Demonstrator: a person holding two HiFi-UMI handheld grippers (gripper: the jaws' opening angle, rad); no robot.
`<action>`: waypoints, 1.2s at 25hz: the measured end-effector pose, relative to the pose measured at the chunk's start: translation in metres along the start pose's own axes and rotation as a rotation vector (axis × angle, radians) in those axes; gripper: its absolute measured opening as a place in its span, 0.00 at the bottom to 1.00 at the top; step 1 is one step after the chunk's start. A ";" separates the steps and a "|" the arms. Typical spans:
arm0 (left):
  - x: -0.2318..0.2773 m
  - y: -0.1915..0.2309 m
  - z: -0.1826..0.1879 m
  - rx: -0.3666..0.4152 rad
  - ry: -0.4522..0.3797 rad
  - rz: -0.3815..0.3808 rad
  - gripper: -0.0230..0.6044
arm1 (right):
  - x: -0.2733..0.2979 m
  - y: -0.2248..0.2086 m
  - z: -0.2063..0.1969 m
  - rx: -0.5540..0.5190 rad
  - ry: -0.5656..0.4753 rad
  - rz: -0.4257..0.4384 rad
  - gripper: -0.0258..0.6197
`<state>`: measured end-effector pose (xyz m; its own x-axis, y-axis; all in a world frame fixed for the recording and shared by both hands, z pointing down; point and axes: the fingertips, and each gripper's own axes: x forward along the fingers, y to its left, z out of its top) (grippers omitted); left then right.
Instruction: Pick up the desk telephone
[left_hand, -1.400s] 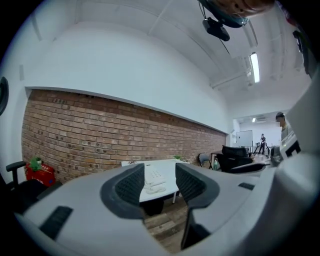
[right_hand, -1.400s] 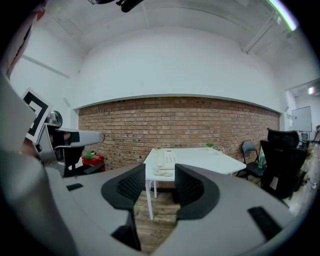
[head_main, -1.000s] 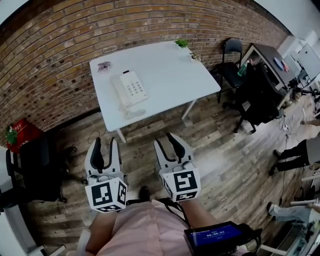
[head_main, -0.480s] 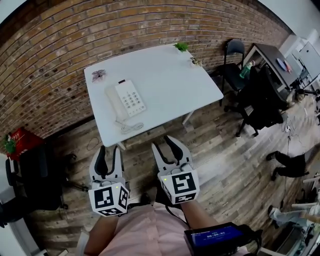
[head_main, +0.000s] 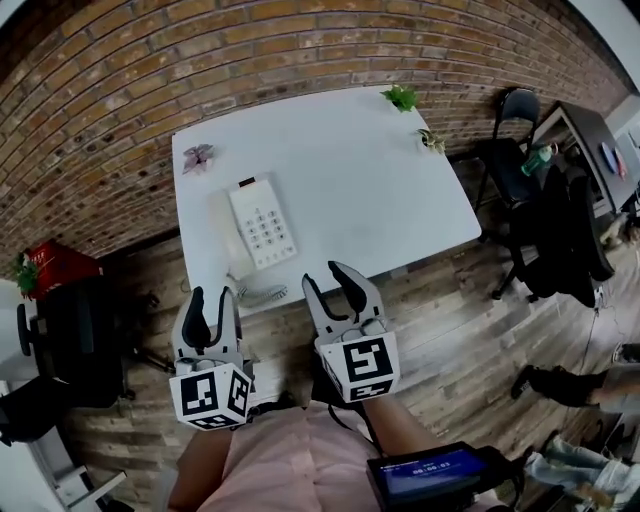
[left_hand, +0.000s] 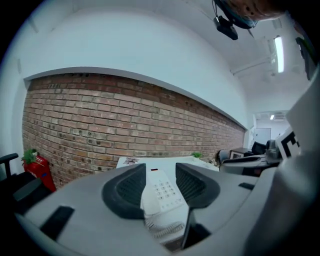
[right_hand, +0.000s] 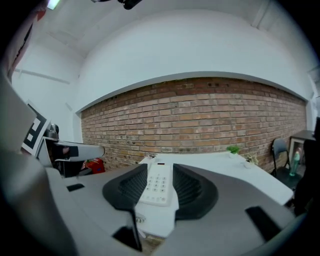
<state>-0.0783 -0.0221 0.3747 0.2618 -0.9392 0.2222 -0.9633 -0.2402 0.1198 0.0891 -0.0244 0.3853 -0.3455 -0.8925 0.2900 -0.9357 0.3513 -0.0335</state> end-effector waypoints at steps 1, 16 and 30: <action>0.010 -0.001 0.002 0.002 0.005 0.020 0.34 | 0.011 -0.007 0.001 0.004 0.003 0.022 0.29; 0.090 0.005 0.062 -0.010 -0.063 0.217 0.35 | 0.121 -0.059 0.076 -0.031 -0.072 0.238 0.29; 0.159 0.067 0.029 -0.097 0.046 0.194 0.38 | 0.211 -0.042 0.058 -0.054 0.059 0.257 0.31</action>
<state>-0.1030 -0.1945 0.3904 0.0768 -0.9527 0.2940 -0.9863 -0.0293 0.1625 0.0513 -0.2436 0.3928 -0.5649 -0.7546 0.3337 -0.8120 0.5802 -0.0626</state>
